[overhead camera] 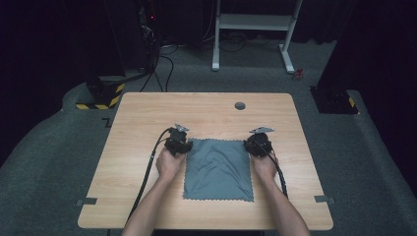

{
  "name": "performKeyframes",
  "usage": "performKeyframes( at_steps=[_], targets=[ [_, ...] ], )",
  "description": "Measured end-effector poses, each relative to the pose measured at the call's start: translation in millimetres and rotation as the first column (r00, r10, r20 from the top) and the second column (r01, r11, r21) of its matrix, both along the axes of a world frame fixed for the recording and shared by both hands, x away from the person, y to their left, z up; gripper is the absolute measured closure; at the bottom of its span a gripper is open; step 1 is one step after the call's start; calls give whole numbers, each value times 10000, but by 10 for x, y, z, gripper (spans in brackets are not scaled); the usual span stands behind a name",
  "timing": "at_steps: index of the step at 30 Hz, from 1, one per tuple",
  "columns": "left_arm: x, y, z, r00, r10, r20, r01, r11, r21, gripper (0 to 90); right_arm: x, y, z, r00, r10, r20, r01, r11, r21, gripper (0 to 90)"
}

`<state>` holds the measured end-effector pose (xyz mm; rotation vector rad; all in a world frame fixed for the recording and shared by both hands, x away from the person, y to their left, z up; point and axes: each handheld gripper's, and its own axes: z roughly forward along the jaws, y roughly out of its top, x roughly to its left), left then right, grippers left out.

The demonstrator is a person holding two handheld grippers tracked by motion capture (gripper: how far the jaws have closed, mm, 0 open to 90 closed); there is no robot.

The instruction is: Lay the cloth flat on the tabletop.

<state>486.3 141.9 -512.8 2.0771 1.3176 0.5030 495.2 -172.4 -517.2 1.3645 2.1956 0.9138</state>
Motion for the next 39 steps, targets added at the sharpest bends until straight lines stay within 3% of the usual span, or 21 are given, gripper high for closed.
performKeyframes(
  at_steps=[5,9,14,22,23,24,25,27,29,31,34,38,39],
  targets=[
    [21,-66,19,9985,-518,-172,519,9986,68,870,6,35,16,9989,473,-46,-474,9984,-305,895],
    [43,-78,38,9985,-537,36,535,9977,420,896,41,60,73,9992,377,128,-370,9980,-520,900],
    [85,-4,60,9992,-330,210,330,9995,36,897,66,22,122,9982,310,506,-285,9983,-499,900],
    [153,-41,-21,9992,29,411,-37,9998,191,894,187,74,39,9994,181,309,-150,9951,-979,900],
    [159,-37,-18,9992,37,404,-49,9996,278,888,207,90,55,9988,192,447,-147,9949,-998,899],
    [169,-32,-11,9991,141,404,-158,9990,419,864,216,95,63,9984,217,524,-162,9945,-1031,895],
    [176,-17,-2,9991,232,343,-247,9986,466,811,246,113,56,9994,181,303,-147,9937,-1108,883],
    [175,29,17,9993,382,31,-383,9991,162,689,257,113,45,9998,71,182,-48,9925,-1219,843],
    [99,59,60,9996,268,57,-268,9996,-40,621,243,72,60,9999,76,120,-66,9964,-842,786],
    [-52,93,125,9998,-107,189,111,9997,-203,567,154,8,111,9993,89,368,-70,9987,-510,731],
    [-302,108,169,9974,-664,275,672,9974,-275,537,-46,-64,169,9985,363,404,-363,9993,-22,731],
    [-723,89,154,9866,-1583,383,1590,9872,-136,505,-525,-122,165,9878,1550,163,-1550,9879,-34,735],
    [-861,98,155,9811,-1893,394,1900,9817,-148,496,-669,-143,154,9828,1830,258,-1828,9831,-114,736]
  ],
)
